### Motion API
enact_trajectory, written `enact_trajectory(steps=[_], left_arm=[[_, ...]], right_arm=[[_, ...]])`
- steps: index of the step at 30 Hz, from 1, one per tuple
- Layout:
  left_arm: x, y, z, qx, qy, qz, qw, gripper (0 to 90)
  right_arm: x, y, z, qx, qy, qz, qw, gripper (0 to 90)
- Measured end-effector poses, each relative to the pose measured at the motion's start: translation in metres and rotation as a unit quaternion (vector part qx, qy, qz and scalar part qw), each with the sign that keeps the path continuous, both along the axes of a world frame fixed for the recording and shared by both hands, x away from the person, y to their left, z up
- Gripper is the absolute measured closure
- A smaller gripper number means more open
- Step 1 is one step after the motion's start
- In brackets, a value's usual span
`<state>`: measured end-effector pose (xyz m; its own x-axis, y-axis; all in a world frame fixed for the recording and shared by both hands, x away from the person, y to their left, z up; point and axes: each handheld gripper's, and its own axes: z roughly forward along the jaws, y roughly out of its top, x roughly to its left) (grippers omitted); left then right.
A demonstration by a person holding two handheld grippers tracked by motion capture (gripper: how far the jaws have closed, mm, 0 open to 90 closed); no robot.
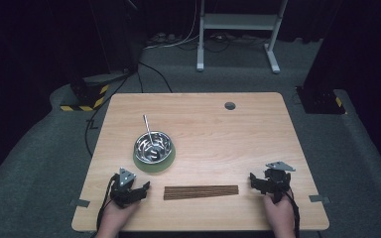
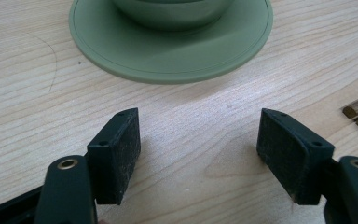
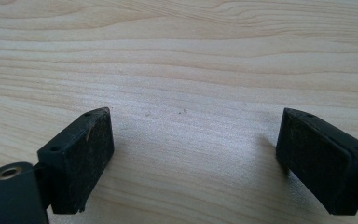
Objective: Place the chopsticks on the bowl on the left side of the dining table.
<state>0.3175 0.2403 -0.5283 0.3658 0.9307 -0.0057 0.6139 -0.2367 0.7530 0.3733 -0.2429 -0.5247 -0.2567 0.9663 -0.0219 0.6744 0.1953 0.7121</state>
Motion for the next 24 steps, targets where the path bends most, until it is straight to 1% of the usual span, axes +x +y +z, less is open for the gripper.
enact_trajectory(steps=[5, 6, 7, 11, 14, 15, 20, 22, 23, 24], left_arm=[[0.0, 0.0002, 0.0001, -0.001, 0.0, -0.001, 1.0, 30.2], [-0.0001, 0.0003, 0.0, -0.001, 0.0, -0.001, 1.0, 30.3], [-0.0002, 0.0001, -0.0001, -0.002, -0.001, -0.001, 1.0, 30.4], [-0.0007, 0.0, -0.0002, -0.003, -0.001, -0.001, 1.0, 30.5], [-0.0006, 0.0001, -0.0001, -0.003, -0.001, -0.002, 1.0, 30.5], [-0.0006, 0.0001, -0.0001, -0.002, -0.001, -0.002, 1.0, 30.4], [-0.0009, -0.0003, 0.0, -0.003, 0.0, -0.003, 1.0, 30.7], [-0.0012, -0.0004, 0.0001, -0.002, -0.002, -0.007, 1.0, 32.6], [-0.0012, -0.0003, 0.0, 0.0, -0.004, -0.014, 0.9999, 32.6], [-0.0017, -0.0006, -0.0001, -0.002, -0.004, -0.014, 0.9999, 33.1]], right_arm=[[0.0, 0.0, 0.0, 0.001, 0.0, 0.002, 1.0, 10.7], [0.0, -0.0004, 0.0002, 0.002, 0.002, 0.004, 1.0, 10.6], [-0.0003, -0.0008, 0.0012, 0.003, 0.009, 0.007, 0.9999, 10.6], [-0.0005, -0.0009, 0.0013, 0.005, 0.011, 0.007, 0.9999, 10.6], [0.0003, -0.0012, 0.0008, 0.004, 0.007, 0.013, 0.9999, 10.6], [0.0007, -0.0007, -0.0001, 0.003, 0.001, 0.011, 0.9999, 10.6], [0.0005, -0.0004, 0.0, 0.003, 0.002, 0.01, 0.9999, 10.9], [0.0002, -0.0001, 0.0001, 0.002, 0.002, 0.01, 0.9999, 11.0], [0.0, 0.0004, 0.0002, 0.003, 0.002, 0.01, 0.9999, 11.2], [-0.0002, 0.0006, 0.0003, 0.004, 0.002, 0.009, 0.9999, 11.3]])
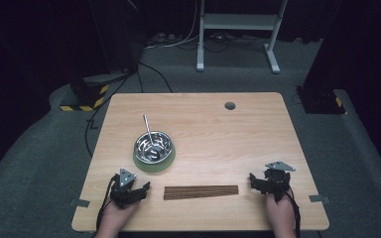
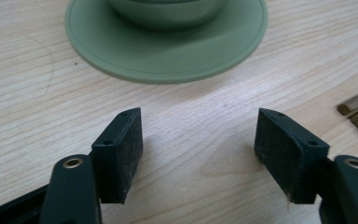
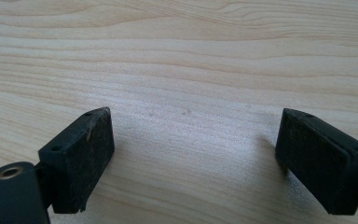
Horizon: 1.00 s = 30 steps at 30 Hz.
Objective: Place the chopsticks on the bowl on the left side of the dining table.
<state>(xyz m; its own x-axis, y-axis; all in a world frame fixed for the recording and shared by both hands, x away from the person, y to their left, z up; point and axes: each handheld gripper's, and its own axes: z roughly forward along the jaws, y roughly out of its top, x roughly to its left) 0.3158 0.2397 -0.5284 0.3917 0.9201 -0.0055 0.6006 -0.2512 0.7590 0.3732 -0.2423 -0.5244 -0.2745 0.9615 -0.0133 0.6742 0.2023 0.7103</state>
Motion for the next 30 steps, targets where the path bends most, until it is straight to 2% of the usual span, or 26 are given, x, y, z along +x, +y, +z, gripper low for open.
enact_trajectory(steps=[4, 7, 8, 10, 13, 15, 19, 20, 22, 25, 26, 29, 30], left_arm=[[-0.001, 0.0, 0.001, 0.005, 0.003, -0.007, 1.0, 35.3], [0.0, 0.001, 0.003, -0.003, 0.008, -0.017, 0.9998, 36.8], [0.0, 0.0, 0.004, -0.012, 0.008, -0.02, 0.9997, 36.9], [-0.001, -0.002, 0.007, -0.013, 0.004, -0.027, 0.9996, 37.2], [0.0, -0.01, 0.016, -0.029, 0.004, -0.036, 0.9989, 36.1], [0.001, -0.019, 0.026, -0.02, -0.008, -0.045, 0.9988, 34.9], [0.007, -0.034, 0.041, -0.016, -0.012, -0.064, 0.9978, 35.1], [0.011, -0.041, 0.048, -0.005, -0.018, -0.078, 0.9968, 35.2], [0.015, -0.044, 0.053, 0.003, -0.021, -0.084, 0.9962, 35.2], [0.022, -0.051, 0.06, -0.014, -0.024, -0.098, 0.9948, 35.2], [0.025, -0.054, 0.061, -0.014, -0.023, -0.106, 0.9941, 35.3], [0.029, -0.06, 0.057, -0.018, -0.017, -0.123, 0.9921, 37.5], [0.03, -0.059, 0.053, -0.029, -0.018, -0.128, 0.9912, 38.5]], right_arm=[[0.0, 0.0, 0.0, 0.0, -0.001, 0.003, 1.0, 11.3], [0.0, 0.0, 0.0, -0.002, 0.001, 0.006, 1.0, 11.4], [0.0, 0.0, 0.0, -0.003, 0.001, 0.006, 1.0, 11.4], [0.0, 0.0, 0.0, -0.005, -0.004, 0.009, 0.9999, 11.4], [0.0, 0.0, 0.0, -0.005, -0.004, 0.009, 0.9999, 11.5], [0.0, 0.0, 0.0, -0.004, -0.004, 0.009, 0.9999, 11.7], [0.0, 0.0, 0.0, -0.003, -0.002, 0.012, 0.9999, 11.7], [-0.001, 0.0, 0.0, -0.002, -0.001, 0.012, 0.9999, 11.8], [-0.001, 0.0, 0.0, -0.001, 0.0, 0.011, 0.9999, 11.7], [-0.001, 0.0, 0.0, -0.001, 0.0, 0.012, 0.9999, 11.7], [-0.001, 0.0, 0.0, -0.001, 0.0, 0.012, 0.9999, 11.7], [-0.001, 0.0, 0.0, -0.001, 0.0, 0.012, 0.9999, 11.7], [-0.001, 0.0, 0.0, -0.001, 0.0, 0.012, 0.9999, 11.8]])
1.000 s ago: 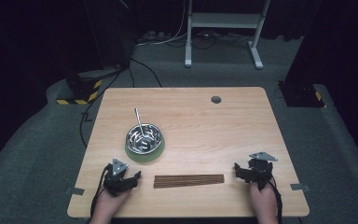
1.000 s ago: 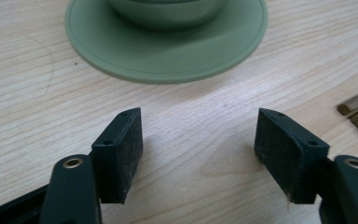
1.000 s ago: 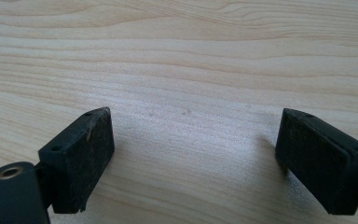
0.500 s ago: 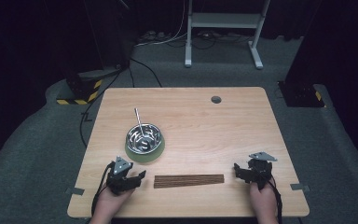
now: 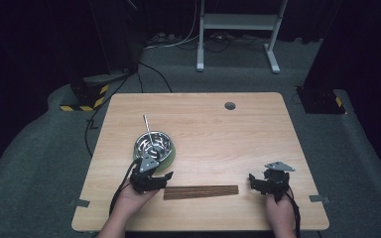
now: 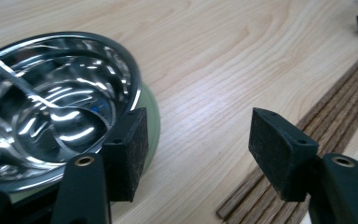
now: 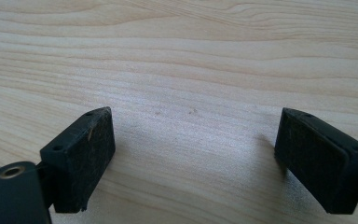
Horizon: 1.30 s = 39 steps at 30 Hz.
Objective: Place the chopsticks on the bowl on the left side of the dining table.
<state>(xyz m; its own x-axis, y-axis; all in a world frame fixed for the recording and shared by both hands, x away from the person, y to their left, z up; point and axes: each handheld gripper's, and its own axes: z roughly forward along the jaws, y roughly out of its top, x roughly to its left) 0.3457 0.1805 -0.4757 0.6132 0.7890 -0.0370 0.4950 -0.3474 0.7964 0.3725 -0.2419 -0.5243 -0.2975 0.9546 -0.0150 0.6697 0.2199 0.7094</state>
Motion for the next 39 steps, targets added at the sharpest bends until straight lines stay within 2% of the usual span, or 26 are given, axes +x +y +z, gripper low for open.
enact_trajectory(steps=[2, 3, 4, 5, 6, 7, 9, 11, 12, 13, 19, 20, 22, 23, 24, 28, 39], left_arm=[[0.0, 0.002, -0.004, -0.007, -0.004, 0.001, 1.0, 39.2], [0.0, 0.004, -0.008, -0.005, 0.001, 0.003, 1.0, 42.5], [-0.001, 0.003, -0.01, -0.001, 0.002, 0.003, 1.0, 43.4], [-0.003, 0.005, -0.011, 0.016, -0.004, -0.001, 0.9999, 43.5], [-0.005, 0.008, -0.011, 0.014, -0.01, -0.003, 0.9998, 50.4], [-0.007, 0.011, -0.012, 0.01, -0.012, -0.003, 0.9999, 53.5], [-0.01, 0.016, -0.015, -0.003, -0.004, 0.002, 1.0, 55.3], [-0.009, 0.021, -0.018, -0.005, 0.011, -0.009, 0.9999, 59.0], [-0.008, 0.02, -0.021, -0.012, 0.015, -0.008, 0.9998, 59.0], [-0.008, 0.019, -0.024, -0.006, 0.018, -0.013, 0.9997, 59.8], [-0.01, 0.004, -0.034, 0.008, 0.033, -0.035, 0.9988, 59.7], [-0.01, 0.001, -0.036, 0.006, 0.038, -0.042, 0.9984, 59.4], [-0.01, 0.0, -0.037, 0.007, 0.038, -0.046, 0.9982, 59.4], [-0.01, -0.001, -0.037, 0.012, 0.039, -0.049, 0.998, 59.5], [-0.01, -0.002, -0.038, 0.013, 0.039, -0.052, 0.9978, 59.9], [-0.01, -0.004, -0.041, 0.021, 0.042, -0.057, 0.9973, 60.1], [-0.007, -0.003, -0.044, 0.026, 0.04, -0.043, 0.9979, 60.3]], right_arm=[[0.0, 0.0, 0.0, 0.001, 0.0, -0.001, 1.0, 11.8], [0.0, 0.0, 0.0, -0.001, 0.0, 0.0, 1.0, 11.8], [0.0, 0.0, 0.0, 0.0, 0.0, -0.001, 1.0, 11.8], [0.0, 0.0, 0.0, 0.0, 0.0, -0.001, 1.0, 11.8], [0.0, 0.0, 0.0, 0.0, 0.0, -0.001, 1.0, 11.9], [0.0, 0.0, 0.0, 0.0, 0.0, -0.001, 1.0, 11.9], [0.0, 0.0, 0.0, 0.0, 0.0, -0.001, 1.0, 11.9], [0.0, 0.0, 0.0, 0.0, 0.0, -0.001, 1.0, 11.9], [0.0, 0.0, 0.0, 0.0, 0.0, -0.001, 1.0, 11.9], [-0.001, 0.0, 0.001, 0.0, 0.007, 0.003, 1.0, 11.9], [-0.001, 0.0, 0.001, 0.002, 0.008, 0.001, 1.0, 12.0], [-0.001, 0.001, 0.0, 0.0, -0.001, 0.0, 1.0, 12.0], [-0.001, 0.0, 0.001, 0.001, 0.006, 0.002, 1.0, 12.0], [0.0, 0.001, 0.0, -0.002, -0.004, 0.0, 1.0, 11.9], [-0.001, 0.001, 0.0, -0.002, -0.002, 0.002, 1.0, 12.0], [-0.001, 0.001, 0.0, -0.001, -0.002, 0.001, 1.0, 12.0], [-0.001, 0.001, 0.0, -0.001, -0.003, 0.003, 1.0, 12.1]])
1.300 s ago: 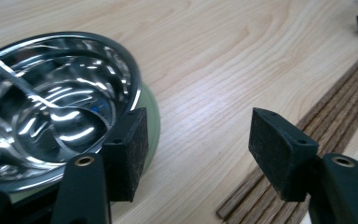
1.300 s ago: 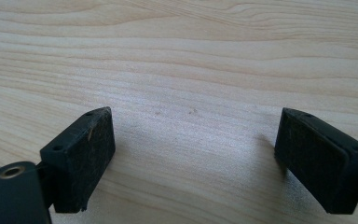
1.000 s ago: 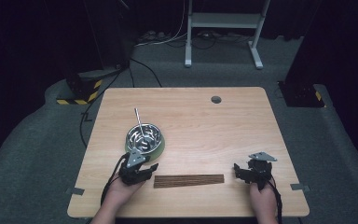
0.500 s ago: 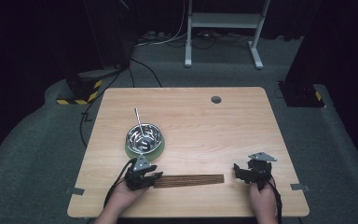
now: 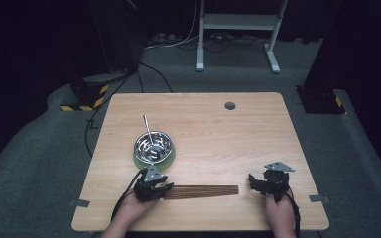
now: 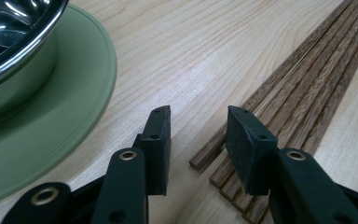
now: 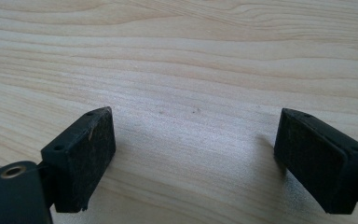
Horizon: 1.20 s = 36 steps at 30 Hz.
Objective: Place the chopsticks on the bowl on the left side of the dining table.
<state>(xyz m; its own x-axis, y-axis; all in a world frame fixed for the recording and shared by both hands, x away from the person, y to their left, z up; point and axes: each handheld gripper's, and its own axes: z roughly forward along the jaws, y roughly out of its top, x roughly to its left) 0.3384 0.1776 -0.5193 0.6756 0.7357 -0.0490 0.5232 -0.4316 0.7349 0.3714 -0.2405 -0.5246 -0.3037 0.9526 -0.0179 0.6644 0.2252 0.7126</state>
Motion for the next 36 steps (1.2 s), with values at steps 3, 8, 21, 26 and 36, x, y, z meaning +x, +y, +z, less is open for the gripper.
enact_trajectory(steps=[3, 8, 21, 26, 36], left_arm=[[0.001, -0.001, -0.001, -0.007, 0.004, 0.001, 1.0, 60.3], [0.007, -0.003, -0.003, -0.021, 0.006, -0.014, 0.9997, 63.4], [0.006, 0.0, -0.004, -0.014, -0.001, -0.031, 0.9994, 82.3], [0.005, 0.012, -0.003, -0.013, 0.001, -0.035, 0.9993, 83.0], [0.005, 0.032, -0.003, -0.015, 0.007, -0.01, 0.9998, 73.2]], right_arm=[[0.0, 0.0, 0.0, 0.0, 0.0, 0.0, 1.0, 12.2], [0.0, 0.0, 0.0, -0.001, -0.001, 0.001, 1.0, 12.2], [-0.001, 0.001, 0.0, -0.002, -0.001, 0.002, 1.0, 12.4], [-0.001, 0.001, 0.0, -0.001, 0.0, 0.002, 1.0, 12.4], [-0.001, 0.001, 0.0, -0.001, 0.0, 0.002, 1.0, 12.4]])
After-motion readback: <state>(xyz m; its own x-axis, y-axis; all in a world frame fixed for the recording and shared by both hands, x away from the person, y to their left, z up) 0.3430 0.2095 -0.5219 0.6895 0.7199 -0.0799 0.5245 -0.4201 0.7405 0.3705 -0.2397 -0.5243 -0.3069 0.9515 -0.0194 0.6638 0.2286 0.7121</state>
